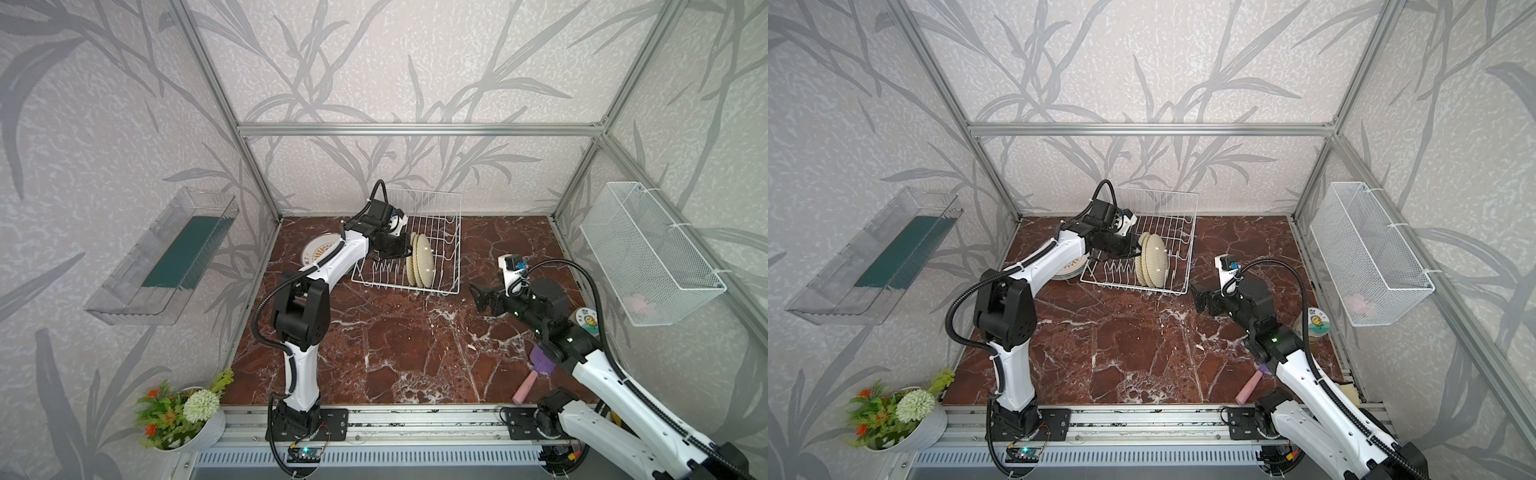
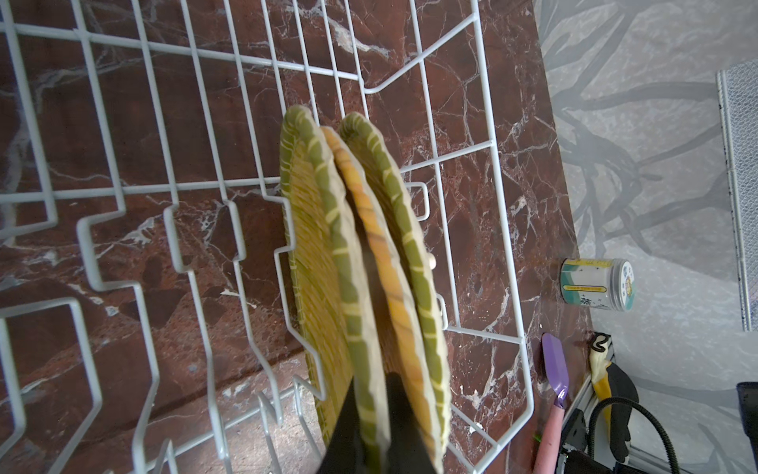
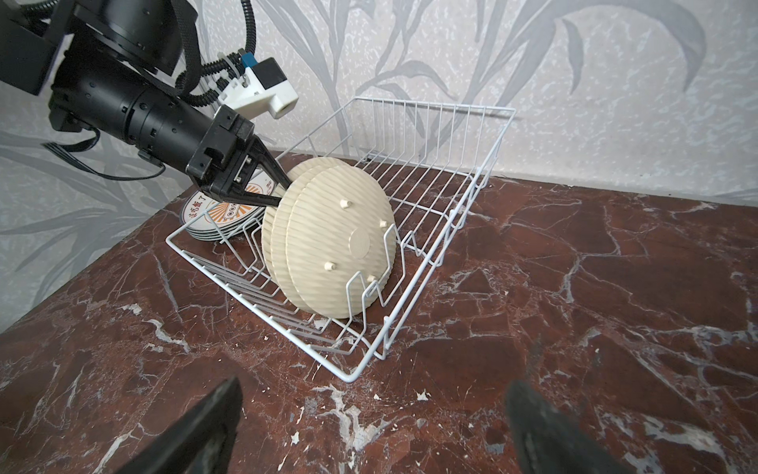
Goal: Unload the plates from the dish rack
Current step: Pick up a plate from the dish rack.
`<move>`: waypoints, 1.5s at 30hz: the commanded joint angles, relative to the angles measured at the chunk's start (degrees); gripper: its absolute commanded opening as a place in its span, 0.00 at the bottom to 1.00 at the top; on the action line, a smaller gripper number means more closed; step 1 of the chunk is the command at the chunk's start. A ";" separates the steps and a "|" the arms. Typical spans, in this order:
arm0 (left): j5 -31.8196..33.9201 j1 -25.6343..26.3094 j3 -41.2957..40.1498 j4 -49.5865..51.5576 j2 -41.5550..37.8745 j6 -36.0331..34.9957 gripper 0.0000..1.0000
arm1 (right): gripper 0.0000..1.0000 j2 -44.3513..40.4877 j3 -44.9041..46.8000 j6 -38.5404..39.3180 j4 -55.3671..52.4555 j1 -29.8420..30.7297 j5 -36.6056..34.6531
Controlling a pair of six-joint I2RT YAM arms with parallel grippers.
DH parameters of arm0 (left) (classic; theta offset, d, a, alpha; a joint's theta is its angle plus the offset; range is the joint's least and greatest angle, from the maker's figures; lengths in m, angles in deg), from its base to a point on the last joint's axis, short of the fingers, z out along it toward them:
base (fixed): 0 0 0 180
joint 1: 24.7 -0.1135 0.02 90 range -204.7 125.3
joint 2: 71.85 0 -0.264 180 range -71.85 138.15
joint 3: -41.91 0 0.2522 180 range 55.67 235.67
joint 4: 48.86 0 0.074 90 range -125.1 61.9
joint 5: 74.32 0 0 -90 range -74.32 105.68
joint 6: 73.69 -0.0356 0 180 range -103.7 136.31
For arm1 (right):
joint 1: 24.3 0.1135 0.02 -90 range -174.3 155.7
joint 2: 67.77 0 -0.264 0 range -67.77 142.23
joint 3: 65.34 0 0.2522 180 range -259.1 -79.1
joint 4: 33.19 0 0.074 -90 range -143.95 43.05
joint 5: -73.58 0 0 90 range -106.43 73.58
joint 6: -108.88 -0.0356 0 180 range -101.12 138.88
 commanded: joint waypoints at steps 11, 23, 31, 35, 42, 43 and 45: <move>0.52 0.76 -7.40 -4.69 -3.23 10.68 0.00 | 0.99 -0.02 -1.49 0.19 0.87 0.23 -0.04; 2.93 1.51 -11.65 -9.37 -4.22 16.11 0.00 | 0.99 0.24 -1.58 -0.01 0.95 0.23 0.23; 4.37 3.31 -11.87 -9.61 -4.98 18.01 0.00 | 0.99 1.23 -1.35 -0.30 1.93 0.21 0.83; 5.19 3.47 -11.76 -8.24 -6.23 16.78 0.00 | 0.99 2.89 -2.50 0.44 2.10 0.23 1.85; 4.27 3.47 -10.84 -8.31 -8.14 16.41 0.00 | 0.99 3.36 -2.46 -0.40 3.06 0.21 2.17; 4.10 3.51 -10.79 -8.43 -8.32 16.53 0.00 | 0.99 3.25 -2.29 -0.59 3.14 0.23 2.17; 4.13 3.48 -10.62 -8.60 -8.76 16.60 0.00 | 0.99 3.10 -2.09 -0.94 2.97 0.23 2.18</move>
